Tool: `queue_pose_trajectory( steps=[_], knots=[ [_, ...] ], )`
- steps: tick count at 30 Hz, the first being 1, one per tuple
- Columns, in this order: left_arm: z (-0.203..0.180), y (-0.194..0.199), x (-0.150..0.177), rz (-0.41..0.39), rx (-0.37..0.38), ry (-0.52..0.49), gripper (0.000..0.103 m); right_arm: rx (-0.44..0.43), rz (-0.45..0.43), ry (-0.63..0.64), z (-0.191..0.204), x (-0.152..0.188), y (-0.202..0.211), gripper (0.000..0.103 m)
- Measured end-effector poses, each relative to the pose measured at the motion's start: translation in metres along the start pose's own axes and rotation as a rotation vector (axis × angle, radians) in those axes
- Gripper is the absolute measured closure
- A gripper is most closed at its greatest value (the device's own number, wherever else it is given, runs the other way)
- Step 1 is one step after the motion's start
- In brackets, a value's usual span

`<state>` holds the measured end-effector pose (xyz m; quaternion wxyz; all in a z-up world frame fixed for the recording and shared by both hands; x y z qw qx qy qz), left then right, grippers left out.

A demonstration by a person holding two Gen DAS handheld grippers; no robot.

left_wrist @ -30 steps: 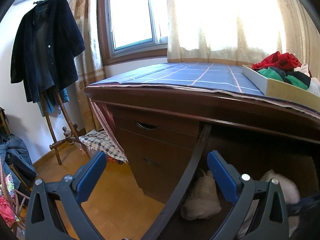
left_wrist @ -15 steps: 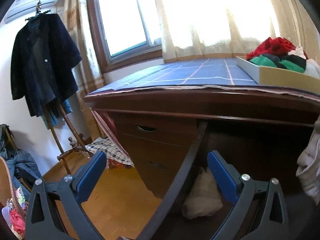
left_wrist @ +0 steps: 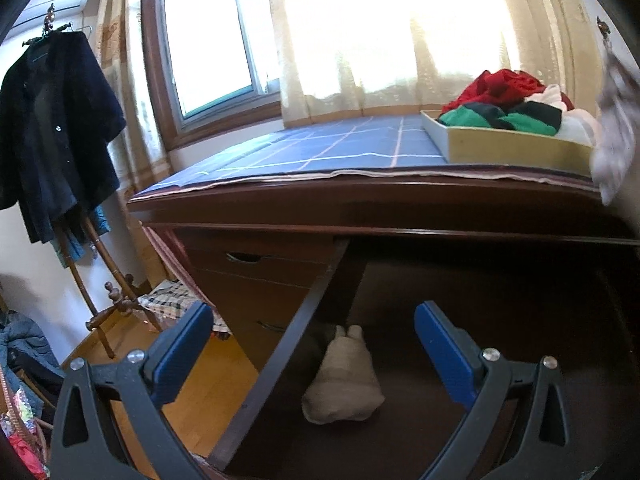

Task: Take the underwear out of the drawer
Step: 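Lift the white dotted garment and carry it over the tray box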

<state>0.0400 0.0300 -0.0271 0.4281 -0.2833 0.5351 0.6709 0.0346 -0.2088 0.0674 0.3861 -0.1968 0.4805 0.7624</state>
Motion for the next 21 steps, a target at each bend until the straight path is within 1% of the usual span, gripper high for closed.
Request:
queue_pose_trajectory(
  steps=[5, 9, 12, 16, 21],
  knots=[
    [-0.002, 0.001, 0.000, -0.014, -0.004, -0.018, 0.001, 0.005, -0.088, 0.076, 0.025, -0.045, 0.004, 0.078],
    [0.000, 0.002, 0.001, -0.024, 0.001, -0.007, 0.001, 0.005, -0.139, 0.095, 0.037, -0.078, -0.009, 0.078],
    [-0.001, 0.004, 0.002, -0.030, -0.003, -0.011, 0.001, 0.031, -0.167, 0.114, 0.042, -0.107, -0.034, 0.078],
    [-0.001, 0.004, 0.002, -0.034, -0.003, -0.009, 0.001, 0.076, -0.148, 0.115, 0.038, -0.136, -0.093, 0.078],
    [-0.002, 0.005, 0.003, -0.046, 0.003, -0.015, 0.001, 0.164, -0.092, 0.133, 0.028, -0.147, -0.165, 0.078]
  ],
)
Point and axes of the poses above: each gripper's, at about its wrist camera, not at the fingertips, and y roughly against the way its jaws point, z to its left, x to its underside, the point moved 3 cm from there along -y, roughly the way its jaws point, and after that the axes turned 7 degrees about -y, right-handed, at the moved point
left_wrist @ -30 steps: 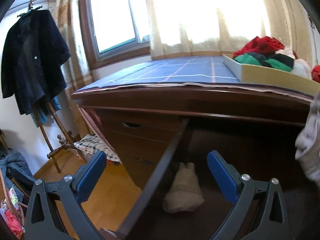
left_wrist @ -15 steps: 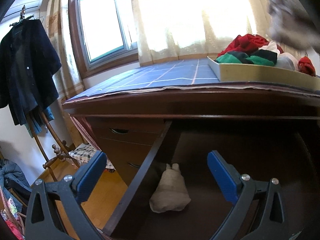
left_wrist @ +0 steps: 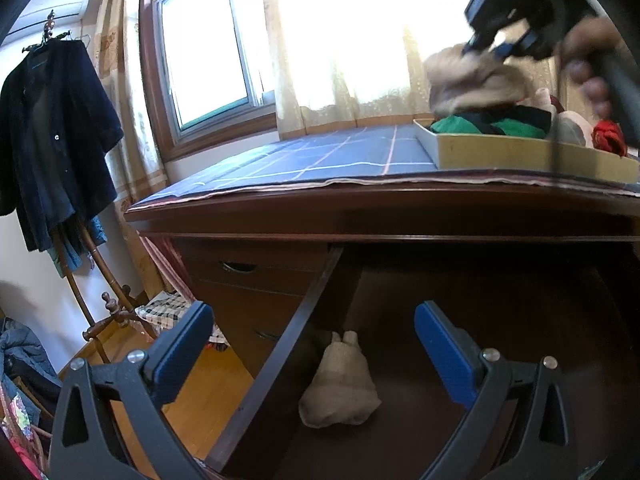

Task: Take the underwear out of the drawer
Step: 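Lift the white dotted garment and carry it over the tray box, then open the right gripper to release the dotted garment onto the tray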

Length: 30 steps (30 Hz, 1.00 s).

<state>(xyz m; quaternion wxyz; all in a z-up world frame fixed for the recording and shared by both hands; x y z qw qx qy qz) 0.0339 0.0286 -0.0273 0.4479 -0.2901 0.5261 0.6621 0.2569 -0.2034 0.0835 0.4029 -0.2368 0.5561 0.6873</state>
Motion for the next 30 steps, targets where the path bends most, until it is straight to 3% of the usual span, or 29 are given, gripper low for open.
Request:
queue_pose_trajectory(
  steps=[9, 15, 20, 22, 26, 28, 30],
  knots=[
    [0.001, 0.001, -0.001, 0.001, 0.014, 0.006, 0.001, 0.164, 0.165, 0.096, 0.009, 0.012, -0.078, 0.078],
    [0.002, 0.000, -0.001, 0.003, 0.002, 0.003, 0.001, 0.175, 0.258, 0.068, 0.000, 0.006, -0.096, 0.078],
    [0.001, -0.002, -0.002, 0.013, 0.002, 0.002, 0.001, 0.212, 0.242, 0.108, 0.007, 0.008, -0.098, 0.072],
    [0.002, -0.003, -0.002, 0.015, 0.006, 0.004, 0.001, 0.189, 0.221, 0.124, 0.009, 0.011, -0.091, 0.065],
    [0.000, -0.002, -0.001, 0.011, 0.000, -0.004, 0.001, 0.057, 0.172, 0.004, -0.005, 0.010, -0.062, 0.055],
    [-0.001, -0.001, -0.001, 0.008, -0.005, -0.008, 0.001, -0.008, 0.124, -0.070, -0.013, 0.011, -0.038, 0.031],
    [-0.001, -0.001, 0.000, 0.005, -0.011, -0.008, 0.001, -0.061, 0.069, -0.100, -0.018, 0.017, -0.012, 0.028]
  ],
)
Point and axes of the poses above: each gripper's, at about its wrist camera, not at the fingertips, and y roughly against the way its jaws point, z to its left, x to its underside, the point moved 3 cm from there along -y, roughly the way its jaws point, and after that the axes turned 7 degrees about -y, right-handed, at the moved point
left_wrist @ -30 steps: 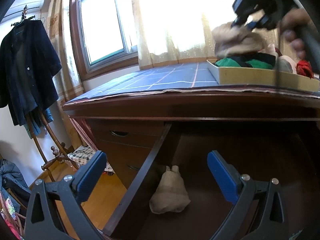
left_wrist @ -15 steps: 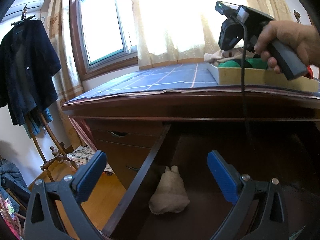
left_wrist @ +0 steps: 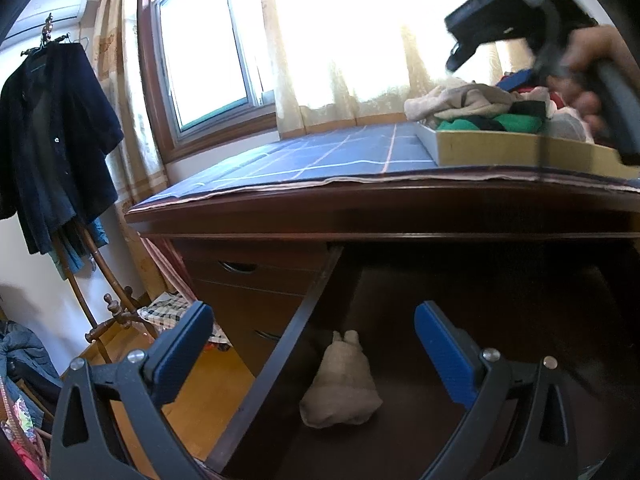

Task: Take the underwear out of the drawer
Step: 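Open the right gripper to release the dotted garment onto the tray, then move the right gripper back into the drawer toward the beige sock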

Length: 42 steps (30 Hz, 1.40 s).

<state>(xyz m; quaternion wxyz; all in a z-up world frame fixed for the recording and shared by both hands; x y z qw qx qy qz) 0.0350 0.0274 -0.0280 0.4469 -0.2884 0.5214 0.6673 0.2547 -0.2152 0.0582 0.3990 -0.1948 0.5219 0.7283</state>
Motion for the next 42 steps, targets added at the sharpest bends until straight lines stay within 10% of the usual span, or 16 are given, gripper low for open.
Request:
queue_pose_trajectory(
  steps=[21, 42],
  knots=[
    [-0.002, 0.002, 0.002, -0.010, -0.015, -0.012, 0.001, 0.188, -0.025, 0.111, -0.015, 0.127, 0.095, 0.028],
    [0.005, 0.006, 0.000, -0.010, 0.020, -0.002, 0.001, 0.139, 0.133, 0.080, -0.013, 0.191, 0.089, 0.028]
  ],
)
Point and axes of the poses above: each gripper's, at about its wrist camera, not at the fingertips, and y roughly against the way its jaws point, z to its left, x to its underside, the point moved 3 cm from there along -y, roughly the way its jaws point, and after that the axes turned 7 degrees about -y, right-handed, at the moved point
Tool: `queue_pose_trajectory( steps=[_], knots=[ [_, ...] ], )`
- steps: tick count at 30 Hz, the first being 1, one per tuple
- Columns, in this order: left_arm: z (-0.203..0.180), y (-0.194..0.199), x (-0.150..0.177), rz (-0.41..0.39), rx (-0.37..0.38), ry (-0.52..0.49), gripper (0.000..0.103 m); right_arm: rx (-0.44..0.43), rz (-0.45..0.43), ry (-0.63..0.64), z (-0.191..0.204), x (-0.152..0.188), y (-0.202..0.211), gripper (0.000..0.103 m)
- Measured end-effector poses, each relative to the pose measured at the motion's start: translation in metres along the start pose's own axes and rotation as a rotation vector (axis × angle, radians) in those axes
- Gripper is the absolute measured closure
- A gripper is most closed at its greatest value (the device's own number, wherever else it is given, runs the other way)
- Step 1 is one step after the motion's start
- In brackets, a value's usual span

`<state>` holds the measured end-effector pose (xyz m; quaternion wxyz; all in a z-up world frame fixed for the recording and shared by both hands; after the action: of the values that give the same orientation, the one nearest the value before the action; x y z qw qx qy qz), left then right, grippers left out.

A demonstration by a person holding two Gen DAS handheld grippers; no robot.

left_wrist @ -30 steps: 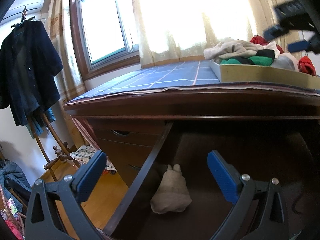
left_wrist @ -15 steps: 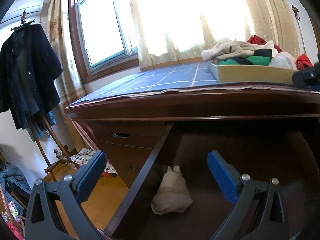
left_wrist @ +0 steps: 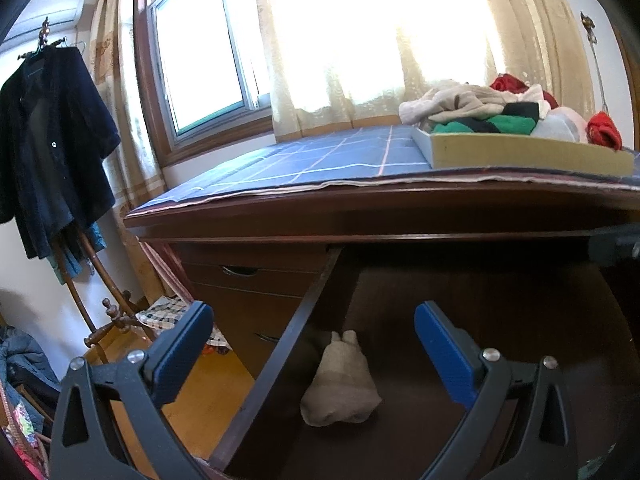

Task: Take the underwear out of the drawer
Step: 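Move the right gripper back into the drawer toward the beige sock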

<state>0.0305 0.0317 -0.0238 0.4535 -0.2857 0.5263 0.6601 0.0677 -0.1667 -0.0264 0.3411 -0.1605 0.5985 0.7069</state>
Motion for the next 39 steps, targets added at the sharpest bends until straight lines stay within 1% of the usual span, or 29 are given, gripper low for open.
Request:
queue_pose_trajectory(
  steps=[3, 7, 15, 19, 22, 24, 28, 30, 32, 33, 34, 39],
  knots=[
    [0.005, 0.002, 0.000, 0.004, -0.021, -0.002, 0.001, -0.018, 0.034, -0.009, 0.003, 0.003, -0.007, 0.028],
    [0.020, 0.004, 0.001, 0.021, -0.056, -0.007, 0.001, -0.066, 0.080, -0.015, 0.011, 0.007, -0.017, 0.028],
    [0.063, -0.004, 0.004, 0.093, -0.150, -0.006, 0.001, -0.203, 0.176, 0.060, 0.052, 0.017, -0.038, 0.028],
    [0.077, -0.004, 0.003, 0.104, -0.185, -0.015, 0.001, -0.254, 0.232, 0.088, 0.075, 0.019, -0.051, 0.028],
    [0.087, -0.006, 0.004, 0.123, -0.194, -0.004, 0.001, -0.272, 0.272, 0.118, 0.095, 0.020, -0.065, 0.028],
    [0.091, -0.007, 0.004, 0.130, -0.194, 0.007, 0.001, -0.286, 0.316, 0.134, 0.108, 0.022, -0.079, 0.028],
    [0.094, -0.005, 0.005, 0.123, -0.209, 0.002, 0.001, -0.282, 0.396, 0.158, 0.130, 0.028, -0.105, 0.028],
    [0.096, -0.004, 0.006, 0.118, -0.225, -0.006, 0.001, -0.308, 0.438, 0.145, 0.138, 0.030, -0.116, 0.028],
    [0.098, -0.003, 0.007, 0.116, -0.232, -0.008, 0.001, -0.299, 0.452, 0.135, 0.142, 0.030, -0.124, 0.032],
    [0.099, -0.003, 0.007, 0.116, -0.235, -0.007, 0.001, -0.287, 0.455, 0.133, 0.142, 0.031, -0.127, 0.037],
    [0.100, -0.004, 0.007, 0.118, -0.236, -0.004, 0.001, -0.278, 0.461, 0.128, 0.142, 0.032, -0.130, 0.040],
    [0.105, -0.007, 0.009, 0.131, -0.240, 0.012, 0.001, -0.326, 0.520, 0.057, 0.142, 0.035, -0.147, 0.041]
  ],
)
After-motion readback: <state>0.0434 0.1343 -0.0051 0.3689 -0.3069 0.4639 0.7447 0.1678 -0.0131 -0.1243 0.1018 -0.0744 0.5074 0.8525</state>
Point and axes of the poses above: each gripper's, at about its wrist camera, not at the fingertips, and y roughly against the way its jaws point, z to its left, x to its underside, the point moved 3 cm from there along -y, roughly the way its jaws point, and after that the axes turned 7 degrees about -y, right-handed, at the moved point
